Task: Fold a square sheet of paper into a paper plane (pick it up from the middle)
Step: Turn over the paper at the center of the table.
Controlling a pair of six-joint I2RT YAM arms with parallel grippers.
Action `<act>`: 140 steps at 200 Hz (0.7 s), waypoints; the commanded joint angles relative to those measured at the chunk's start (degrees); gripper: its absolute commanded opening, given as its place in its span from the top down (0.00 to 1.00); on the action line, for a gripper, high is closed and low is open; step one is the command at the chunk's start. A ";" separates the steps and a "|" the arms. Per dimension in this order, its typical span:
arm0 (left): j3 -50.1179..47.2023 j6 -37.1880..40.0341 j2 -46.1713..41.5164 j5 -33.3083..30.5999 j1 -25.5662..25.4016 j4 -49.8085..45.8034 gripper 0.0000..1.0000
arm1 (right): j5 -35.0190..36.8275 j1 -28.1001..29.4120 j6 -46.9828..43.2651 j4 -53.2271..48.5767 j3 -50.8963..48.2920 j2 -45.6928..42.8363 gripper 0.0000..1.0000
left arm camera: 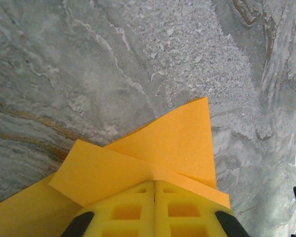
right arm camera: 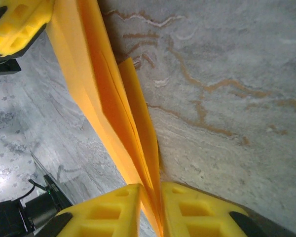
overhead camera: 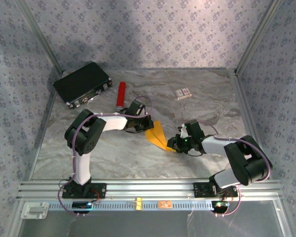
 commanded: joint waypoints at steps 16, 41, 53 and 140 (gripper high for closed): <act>-1.07 -0.63 -0.40 -0.79 0.33 -2.33 0.95 | -2.96 -0.28 -2.60 1.40 0.69 0.58 0.87; -0.98 -0.95 -1.43 -0.44 0.28 -1.96 0.93 | -3.67 -0.39 -4.61 -0.25 1.13 0.14 0.91; -0.88 -0.84 -2.36 -0.77 0.27 -2.29 0.92 | -3.57 -0.45 -5.20 -1.12 1.22 -0.30 0.91; 0.32 4.39 -14.50 -12.29 -3.05 -10.57 0.54 | 5.40 -0.98 -14.66 -12.09 2.59 -12.93 0.92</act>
